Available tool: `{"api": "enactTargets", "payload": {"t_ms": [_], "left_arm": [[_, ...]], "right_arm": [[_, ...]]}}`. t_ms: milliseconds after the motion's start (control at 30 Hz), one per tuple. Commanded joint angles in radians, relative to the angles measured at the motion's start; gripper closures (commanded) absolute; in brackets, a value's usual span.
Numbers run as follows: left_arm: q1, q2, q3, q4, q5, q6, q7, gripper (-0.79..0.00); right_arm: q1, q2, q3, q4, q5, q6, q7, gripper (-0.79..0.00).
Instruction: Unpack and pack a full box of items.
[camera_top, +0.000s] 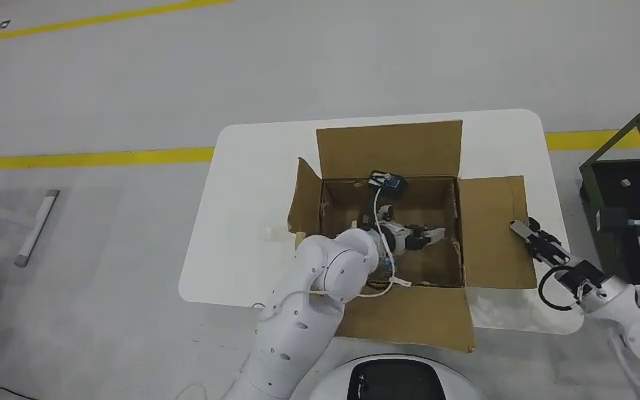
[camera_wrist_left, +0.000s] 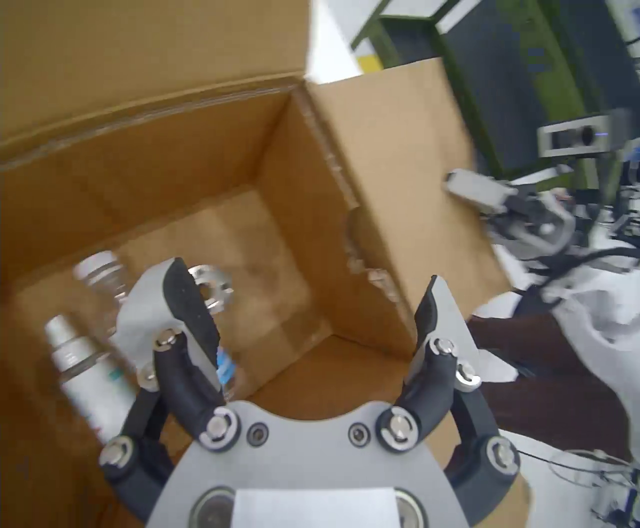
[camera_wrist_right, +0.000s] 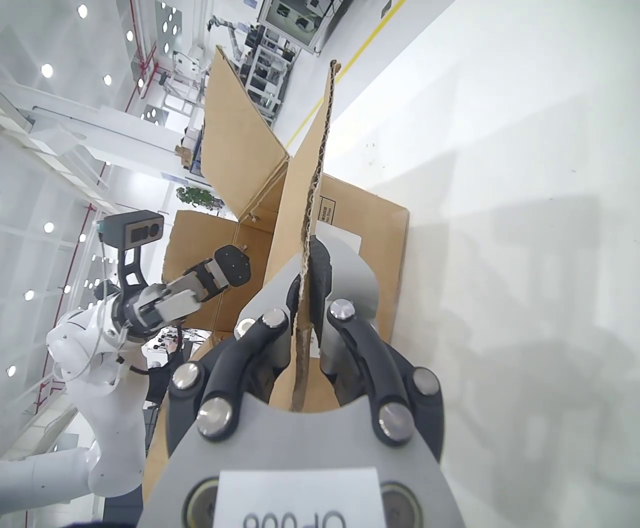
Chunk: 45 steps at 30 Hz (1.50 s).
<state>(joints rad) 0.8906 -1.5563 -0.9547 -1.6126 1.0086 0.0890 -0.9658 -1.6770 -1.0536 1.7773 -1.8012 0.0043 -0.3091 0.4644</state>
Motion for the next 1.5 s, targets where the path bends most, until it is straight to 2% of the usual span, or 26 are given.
{"api": "enactTargets", "payload": {"t_ms": [0,133,300,900,1133,1333,1400,1467], "left_arm": [[0.001,0.002,0.020,-0.005,0.106,0.046,-0.042,-0.785],[-0.014,-0.005,0.059,0.042,0.191,0.136,-0.084,-0.785],[-0.043,-0.022,0.099,0.126,0.215,0.225,-0.103,-0.785],[-0.031,-0.026,0.099,0.151,0.224,0.249,-0.076,-0.785],[-0.081,-0.051,0.131,0.244,0.247,0.341,-0.131,-0.785],[-0.120,-0.074,0.151,0.321,0.230,0.369,-0.145,-0.785],[-0.127,-0.080,0.156,0.337,0.227,0.370,-0.139,-0.751],[-0.132,-0.084,0.159,0.349,0.225,0.367,-0.137,-0.770]], "right_arm": [[0.002,0.000,0.000,-0.002,-0.012,0.003,0.002,0.000],[0.005,-0.001,-0.002,-0.006,-0.016,0.005,0.000,0.000],[0.008,-0.001,-0.002,-0.010,-0.026,0.008,-0.004,0.000],[0.003,-0.007,0.003,-0.013,0.021,-0.018,-0.009,0.000],[0.002,-0.008,0.011,-0.017,0.028,-0.021,-0.007,0.000],[0.000,-0.009,0.016,-0.015,0.030,-0.025,-0.007,0.000],[0.000,-0.009,0.017,-0.014,0.030,-0.026,-0.006,0.000],[0.000,-0.010,0.017,-0.012,0.031,-0.025,-0.006,0.000]]}}
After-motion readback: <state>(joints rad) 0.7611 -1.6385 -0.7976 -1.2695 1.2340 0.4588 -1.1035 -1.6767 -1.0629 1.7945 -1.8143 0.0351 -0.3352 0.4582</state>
